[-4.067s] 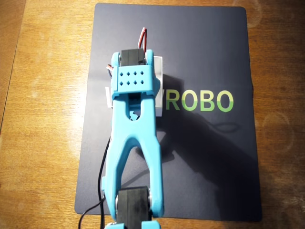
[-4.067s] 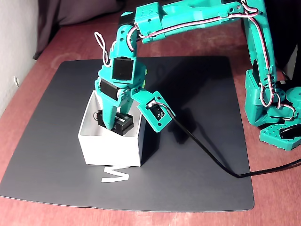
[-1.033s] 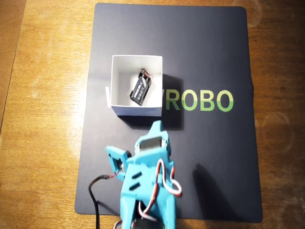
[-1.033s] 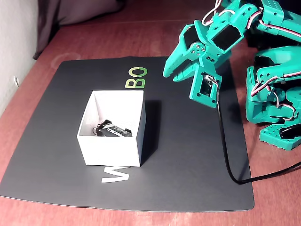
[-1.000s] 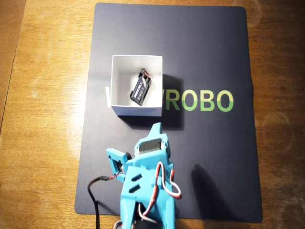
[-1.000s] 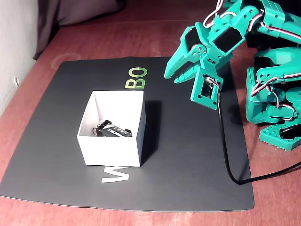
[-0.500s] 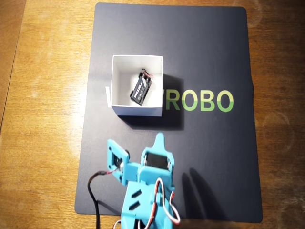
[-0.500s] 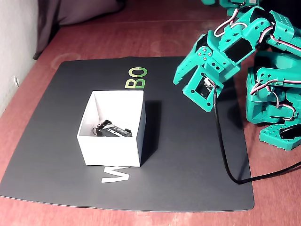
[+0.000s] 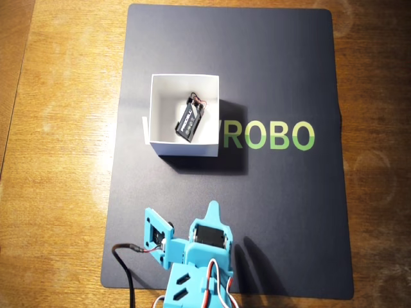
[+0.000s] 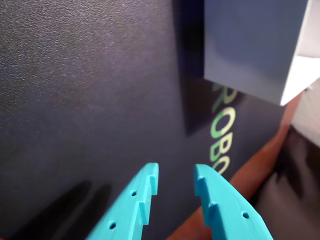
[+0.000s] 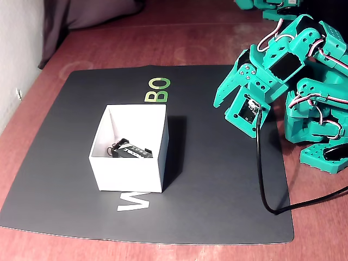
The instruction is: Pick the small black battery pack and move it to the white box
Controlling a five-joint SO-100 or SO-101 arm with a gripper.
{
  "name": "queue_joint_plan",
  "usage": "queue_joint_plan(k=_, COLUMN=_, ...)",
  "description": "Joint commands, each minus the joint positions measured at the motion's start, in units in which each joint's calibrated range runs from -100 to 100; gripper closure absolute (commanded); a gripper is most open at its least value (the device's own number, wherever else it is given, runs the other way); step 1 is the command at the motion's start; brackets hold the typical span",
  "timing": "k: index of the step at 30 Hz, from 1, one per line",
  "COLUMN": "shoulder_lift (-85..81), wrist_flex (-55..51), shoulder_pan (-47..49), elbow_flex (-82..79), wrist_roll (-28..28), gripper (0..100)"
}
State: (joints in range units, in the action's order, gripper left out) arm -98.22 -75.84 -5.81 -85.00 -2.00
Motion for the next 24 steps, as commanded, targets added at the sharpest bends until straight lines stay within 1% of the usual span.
queue_joint_plan(k=1, shoulder_lift=-0.8, wrist_flex=-0.1, shoulder_pan=0.6, elbow_flex=-0.8, wrist_roll=0.2, gripper=93)
queue_joint_plan(k=24, shoulder_lift=-0.9, wrist_flex=1.6, shoulder_pan=0.5, elbow_flex=-6.5, wrist_roll=0.1, gripper=93)
